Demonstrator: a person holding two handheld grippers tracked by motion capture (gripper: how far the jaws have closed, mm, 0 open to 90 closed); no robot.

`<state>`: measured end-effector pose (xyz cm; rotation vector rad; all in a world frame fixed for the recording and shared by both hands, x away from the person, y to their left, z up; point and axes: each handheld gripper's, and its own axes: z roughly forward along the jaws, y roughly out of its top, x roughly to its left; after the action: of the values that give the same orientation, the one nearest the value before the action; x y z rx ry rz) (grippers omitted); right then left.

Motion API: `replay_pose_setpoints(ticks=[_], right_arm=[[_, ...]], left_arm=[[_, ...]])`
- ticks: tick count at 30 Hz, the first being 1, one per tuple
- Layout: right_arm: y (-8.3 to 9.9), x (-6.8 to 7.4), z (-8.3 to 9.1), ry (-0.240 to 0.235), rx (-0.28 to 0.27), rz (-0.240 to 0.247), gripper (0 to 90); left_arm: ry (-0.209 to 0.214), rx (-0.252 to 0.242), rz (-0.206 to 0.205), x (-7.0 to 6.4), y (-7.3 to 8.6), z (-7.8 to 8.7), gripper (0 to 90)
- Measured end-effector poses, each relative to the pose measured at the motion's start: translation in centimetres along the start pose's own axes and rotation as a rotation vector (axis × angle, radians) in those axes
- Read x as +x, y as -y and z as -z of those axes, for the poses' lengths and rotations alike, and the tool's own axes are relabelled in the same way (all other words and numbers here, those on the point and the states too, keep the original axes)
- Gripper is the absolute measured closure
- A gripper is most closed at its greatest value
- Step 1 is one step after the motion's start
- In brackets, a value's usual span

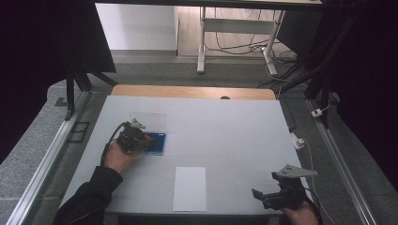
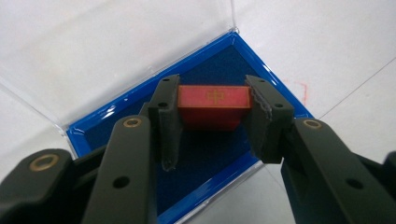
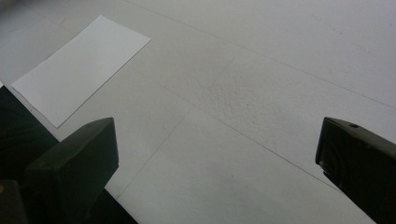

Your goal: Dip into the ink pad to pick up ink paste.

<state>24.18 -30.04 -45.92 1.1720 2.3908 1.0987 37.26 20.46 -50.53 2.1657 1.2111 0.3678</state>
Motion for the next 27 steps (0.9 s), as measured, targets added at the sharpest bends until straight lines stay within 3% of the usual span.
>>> replay_pose_setpoints(ticks=[4, 12, 18, 22, 27], right_arm=[[0.0, 0.0, 0.0, 0.000, -0.001, -0.003, 0.0], [0.0, 0.0, 0.0, 0.002, 0.006, -0.001, 0.0], [0.0, 0.0, 0.0, 0.001, 0.002, 0.001, 0.0], [0.0, 0.0, 0.0, -0.001, -0.003, -0.001, 0.0], [0.0, 0.0, 0.1, 0.000, -0.003, 0.000, 0.0]], left_arm=[[0.039, -0.007, 0.039, 0.7, 0.1, 0.0, 58.3], [-0.044, 0.016, -0.042, -0.7, -0.2, -0.1, 58.4], [-0.024, 0.002, -0.025, -0.4, 0.0, 0.0, 58.2], [-0.014, 0.001, -0.035, -0.2, -0.2, 0.2, 58.0], [-0.019, -0.087, -0.028, -0.2, -0.5, 1.8, 58.0]])
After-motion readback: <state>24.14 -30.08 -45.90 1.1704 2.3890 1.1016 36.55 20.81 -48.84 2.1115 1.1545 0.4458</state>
